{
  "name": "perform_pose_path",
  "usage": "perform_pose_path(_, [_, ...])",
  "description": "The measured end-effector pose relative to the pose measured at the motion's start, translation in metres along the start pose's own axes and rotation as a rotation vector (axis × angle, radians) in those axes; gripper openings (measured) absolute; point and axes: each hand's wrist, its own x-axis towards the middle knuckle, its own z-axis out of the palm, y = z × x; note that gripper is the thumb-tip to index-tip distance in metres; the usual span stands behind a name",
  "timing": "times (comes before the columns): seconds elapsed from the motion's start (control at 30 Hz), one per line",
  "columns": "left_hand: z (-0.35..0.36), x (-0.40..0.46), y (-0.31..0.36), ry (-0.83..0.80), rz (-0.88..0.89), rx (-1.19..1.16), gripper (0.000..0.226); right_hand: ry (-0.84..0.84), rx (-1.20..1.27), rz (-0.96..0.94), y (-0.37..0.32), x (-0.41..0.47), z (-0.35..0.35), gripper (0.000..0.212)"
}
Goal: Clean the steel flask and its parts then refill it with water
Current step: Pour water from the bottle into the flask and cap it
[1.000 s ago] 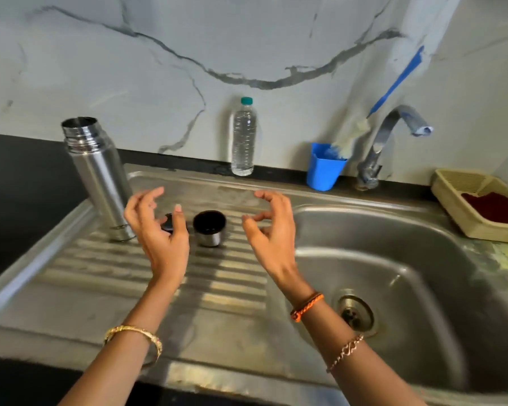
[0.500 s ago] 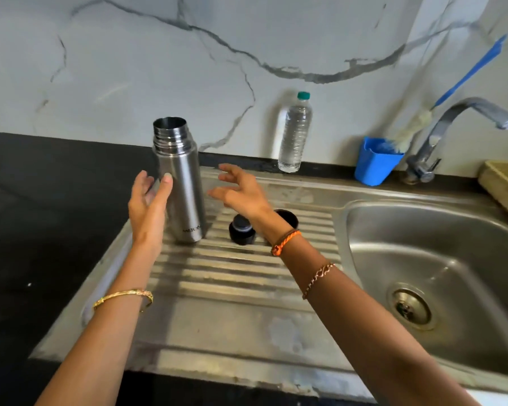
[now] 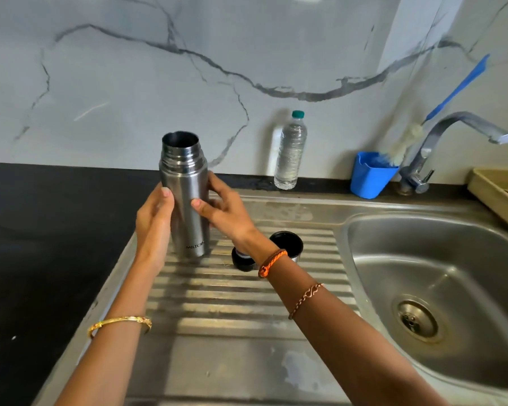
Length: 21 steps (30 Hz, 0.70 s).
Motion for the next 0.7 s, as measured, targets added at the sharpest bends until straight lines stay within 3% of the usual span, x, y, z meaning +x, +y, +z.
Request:
perform_pose_path(0.17, [0.039, 0.020, 0.025, -0.123, 0.081, -0.006, 0.024, 0.118, -0.010, -0.114, -0.021, 0.005, -0.041, 0.055])
perform_pose_path(0.33, [0.106, 0.031, 0.016, -0.306, 0.026, -0.052, 0.043, 0.226, -0.077, -0.108, -0.018, 0.004, -0.107, 0.060])
perform_pose_path(0.53, [0.158, 0.028, -0.004, -0.420, -0.048, -0.061, 0.019, 0.300, -0.148, -0.086, 0.005, -0.004, -0.156, 0.050])
perform_pose_path(0.7, [0.158, 0.030, -0.016, -0.420, -0.098, -0.032, 0.020, 0.289, -0.156, -0.064, 0.020, -0.002, -0.160, 0.041])
